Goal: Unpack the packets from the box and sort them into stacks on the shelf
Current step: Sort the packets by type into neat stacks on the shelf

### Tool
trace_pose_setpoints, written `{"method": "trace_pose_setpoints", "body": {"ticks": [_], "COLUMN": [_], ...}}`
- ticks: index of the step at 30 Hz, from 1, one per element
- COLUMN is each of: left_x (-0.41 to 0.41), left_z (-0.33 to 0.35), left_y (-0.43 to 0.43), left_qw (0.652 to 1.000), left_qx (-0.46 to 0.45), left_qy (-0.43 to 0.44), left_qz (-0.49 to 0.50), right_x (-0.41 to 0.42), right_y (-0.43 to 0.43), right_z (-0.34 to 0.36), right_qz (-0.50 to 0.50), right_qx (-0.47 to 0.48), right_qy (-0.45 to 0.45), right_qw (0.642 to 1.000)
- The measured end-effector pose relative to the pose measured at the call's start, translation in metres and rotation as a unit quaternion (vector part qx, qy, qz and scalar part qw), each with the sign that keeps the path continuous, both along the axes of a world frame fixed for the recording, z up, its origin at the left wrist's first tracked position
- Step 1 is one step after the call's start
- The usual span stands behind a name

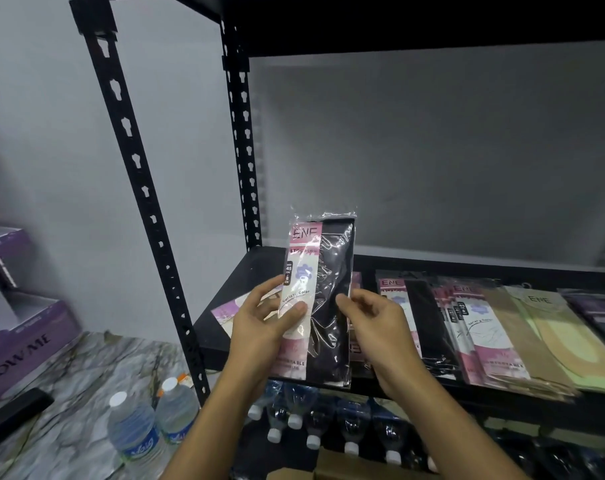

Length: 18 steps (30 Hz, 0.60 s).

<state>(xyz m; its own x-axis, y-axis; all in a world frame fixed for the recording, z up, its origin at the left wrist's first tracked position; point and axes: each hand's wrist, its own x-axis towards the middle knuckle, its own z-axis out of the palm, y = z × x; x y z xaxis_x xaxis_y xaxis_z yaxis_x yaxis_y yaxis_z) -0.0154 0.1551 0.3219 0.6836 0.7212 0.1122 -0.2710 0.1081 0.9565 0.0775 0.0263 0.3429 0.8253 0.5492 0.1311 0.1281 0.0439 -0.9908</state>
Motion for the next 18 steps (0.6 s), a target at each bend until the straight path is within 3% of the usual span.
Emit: {"method": "trace_pose_setpoints", "body": {"ticks": [3, 11, 18], "left_x": [0.002, 0.006, 0.024], "left_z": [0.0, -0.007, -0.003], "left_y": [-0.007, -0.021, -0.03], "left_qw": [1.0, 0.998, 0.994], "left_qx": [0.015, 0.051, 0.093], "left_qy": [-0.014, 0.007, 0.051], "left_qz": [0.016, 0.021, -0.015], "right_x": [-0.001, 0.01, 0.025], "right_y": [-0.002, -0.009, -0.028], "right_z": [-0.009, -0.022, -0.018], "right_qz": [-0.005, -0.042, -0.098], "right_qx": [0.018, 0.004, -0.035], "right_qy": [0.042, 0.048, 0.004], "right_qw": [0.999, 0.998, 0.995]}}
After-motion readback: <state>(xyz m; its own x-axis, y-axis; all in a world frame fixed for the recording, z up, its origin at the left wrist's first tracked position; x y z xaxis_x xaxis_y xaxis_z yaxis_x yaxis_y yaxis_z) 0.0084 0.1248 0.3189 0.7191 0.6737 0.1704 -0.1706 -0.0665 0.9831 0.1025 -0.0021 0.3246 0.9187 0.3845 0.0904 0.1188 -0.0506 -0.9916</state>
